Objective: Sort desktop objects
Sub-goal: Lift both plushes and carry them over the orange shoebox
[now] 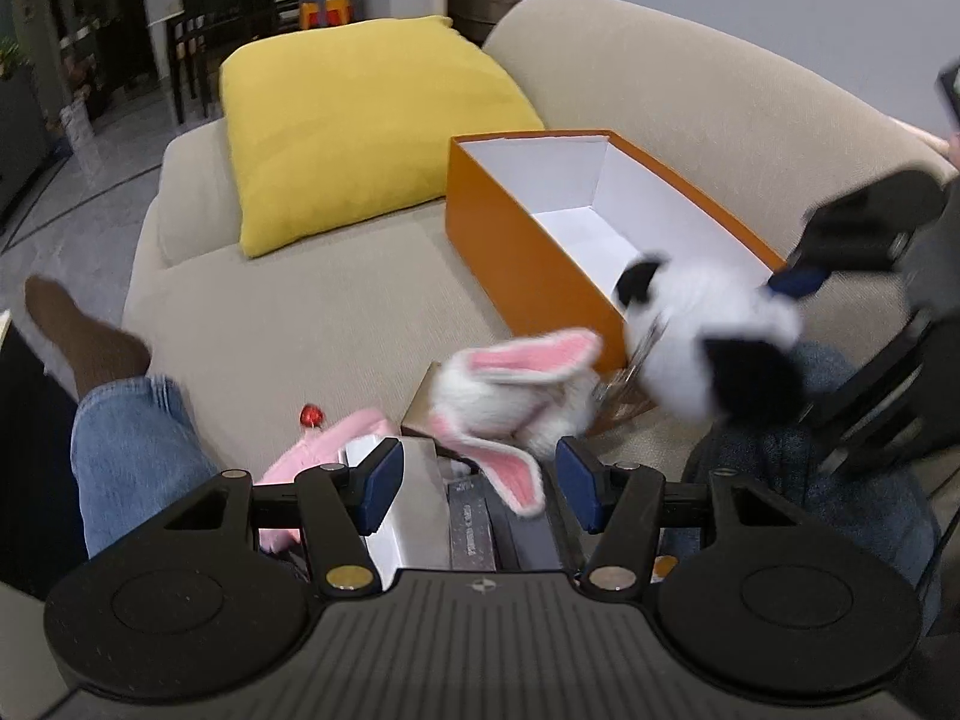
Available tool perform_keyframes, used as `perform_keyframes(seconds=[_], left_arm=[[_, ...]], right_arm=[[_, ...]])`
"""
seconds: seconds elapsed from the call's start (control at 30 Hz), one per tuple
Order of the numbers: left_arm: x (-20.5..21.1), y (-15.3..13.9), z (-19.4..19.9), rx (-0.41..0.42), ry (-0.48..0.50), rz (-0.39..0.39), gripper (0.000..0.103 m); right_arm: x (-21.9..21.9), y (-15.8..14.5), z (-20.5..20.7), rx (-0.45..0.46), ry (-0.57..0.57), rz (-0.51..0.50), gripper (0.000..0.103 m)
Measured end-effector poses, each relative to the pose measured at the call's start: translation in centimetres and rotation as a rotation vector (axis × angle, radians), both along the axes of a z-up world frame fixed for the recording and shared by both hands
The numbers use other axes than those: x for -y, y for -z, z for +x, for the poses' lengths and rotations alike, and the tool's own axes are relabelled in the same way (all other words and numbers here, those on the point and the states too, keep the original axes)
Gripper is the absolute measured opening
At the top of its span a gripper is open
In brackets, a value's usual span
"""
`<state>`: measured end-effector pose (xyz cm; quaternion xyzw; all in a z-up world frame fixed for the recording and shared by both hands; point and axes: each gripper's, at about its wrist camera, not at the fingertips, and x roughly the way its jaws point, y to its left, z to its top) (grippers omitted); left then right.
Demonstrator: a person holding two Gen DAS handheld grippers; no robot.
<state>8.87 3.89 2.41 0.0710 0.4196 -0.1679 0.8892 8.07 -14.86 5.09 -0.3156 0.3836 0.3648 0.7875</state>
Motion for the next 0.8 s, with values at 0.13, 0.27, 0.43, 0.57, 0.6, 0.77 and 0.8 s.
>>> perform_keyframes(seconds=[0.13, 0.27, 0.43, 0.57, 0.6, 0.77, 0.8], left_arm=[[0.0, -0.8, 2.5, -0.007, 0.058, -0.002, 0.066], [0.7, -1.3, 6.4, -0.064, 0.110, -0.032, 0.066], [1.8, 0.4, 12.8, -0.262, 0.170, -0.099, 0.066], [3.0, 3.9, 17.3, -0.497, 0.238, -0.131, 0.066], [3.3, 4.8, 17.8, -0.539, 0.246, -0.123, 0.066], [4.1, 7.6, 19.7, -0.701, 0.264, -0.097, 0.067], [4.1, 8.1, 19.9, -0.733, 0.270, -0.101, 0.067]], right_arm=[[-0.2, -0.8, -0.2, 0.012, 0.102, 0.071, 0.060], [2.8, -1.4, 1.8, 0.033, 0.213, 0.079, 0.060], [3.8, -1.4, 4.5, 0.007, 0.292, 0.090, 0.060], [4.2, -1.1, 6.4, -0.027, 0.316, 0.100, 0.060], [4.3, -1.1, 6.8, -0.035, 0.319, 0.101, 0.060], [5.3, -0.7, 8.6, -0.060, 0.326, 0.099, 0.061], [5.5, -0.7, 8.8, -0.065, 0.325, 0.102, 0.061]])
